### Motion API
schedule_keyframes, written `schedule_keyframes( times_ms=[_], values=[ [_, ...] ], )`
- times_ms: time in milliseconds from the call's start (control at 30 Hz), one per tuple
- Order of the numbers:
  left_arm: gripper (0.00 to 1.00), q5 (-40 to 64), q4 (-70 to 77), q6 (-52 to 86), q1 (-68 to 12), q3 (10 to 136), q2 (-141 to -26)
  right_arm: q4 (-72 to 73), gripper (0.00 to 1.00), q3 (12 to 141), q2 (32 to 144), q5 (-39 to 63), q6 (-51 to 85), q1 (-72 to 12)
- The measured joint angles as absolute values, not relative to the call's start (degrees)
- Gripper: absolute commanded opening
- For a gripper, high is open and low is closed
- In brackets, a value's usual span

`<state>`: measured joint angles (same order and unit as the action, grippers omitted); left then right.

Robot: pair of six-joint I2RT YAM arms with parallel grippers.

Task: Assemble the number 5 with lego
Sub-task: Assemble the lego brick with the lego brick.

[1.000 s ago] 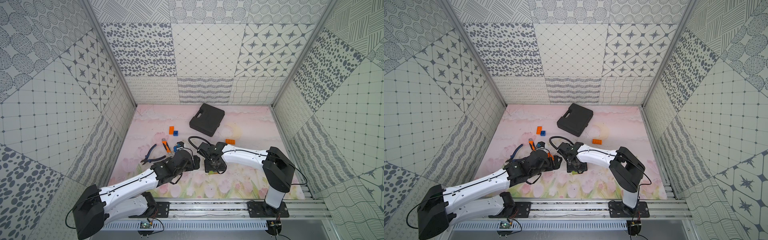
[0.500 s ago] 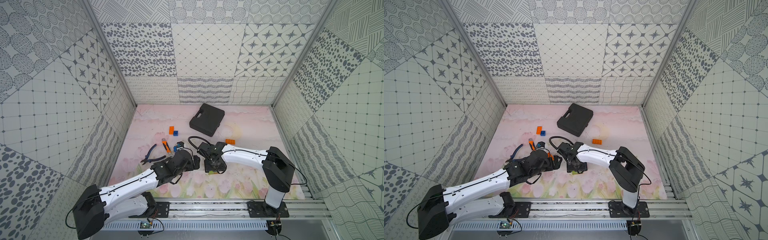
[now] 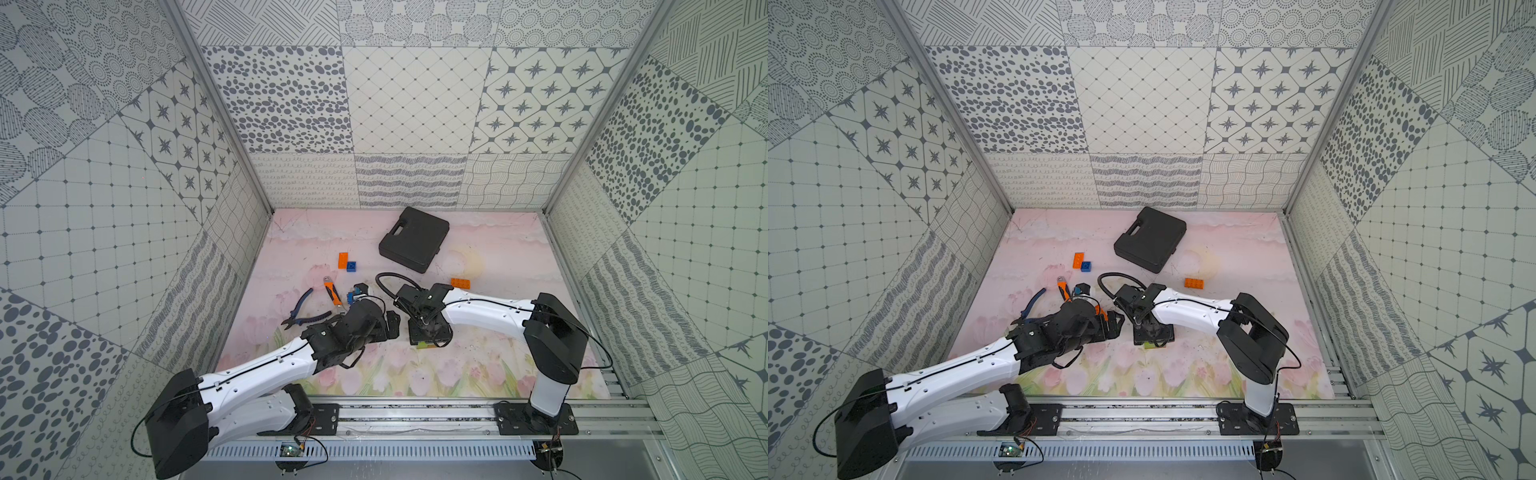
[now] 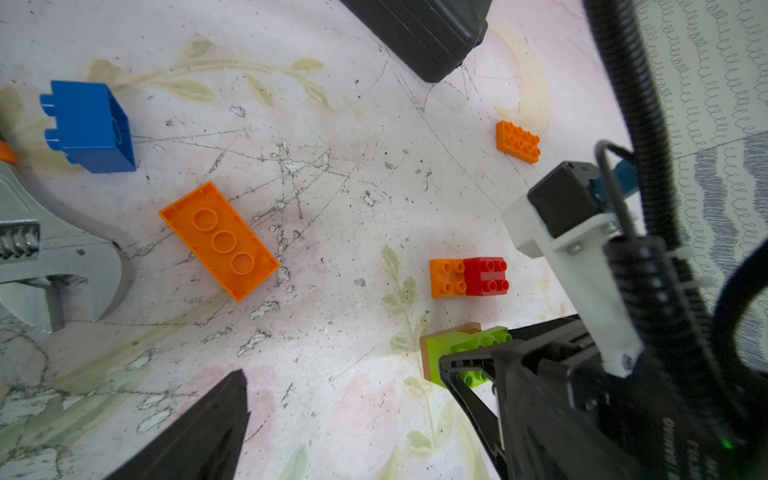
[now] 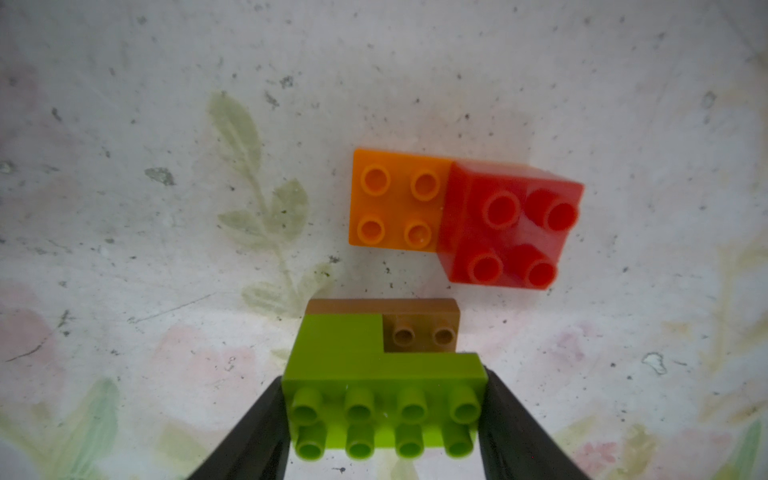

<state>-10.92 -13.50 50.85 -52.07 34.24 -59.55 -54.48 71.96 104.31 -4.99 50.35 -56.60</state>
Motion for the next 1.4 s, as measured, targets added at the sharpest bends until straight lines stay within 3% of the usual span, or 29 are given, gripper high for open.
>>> schedule_keyframes(
  times_ms=[233,567,1100,1400],
  values=[
    [1.0,-11.05,-13.91,50.85,-52.07,34.24,-59.11,-54.04,0.77,71.7,103.94,-4.84,50.17,-56.6],
    [1.0,-11.07,-14.11,50.85,-52.07,34.22,-58.89,-50.61,0.83,69.82,101.71,-3.05,49.52,-56.66],
    [1.0,-11.07,-14.44,50.81,-52.01,34.5,-58.92,-52.51,0.71,68.07,95.72,-5.74,49.56,-55.77],
    [1.0,-11.03,-14.35,50.81,-52.01,35.0,-60.07,-53.08,0.71,67.68,96.68,-6.37,49.54,-55.77]
  ],
)
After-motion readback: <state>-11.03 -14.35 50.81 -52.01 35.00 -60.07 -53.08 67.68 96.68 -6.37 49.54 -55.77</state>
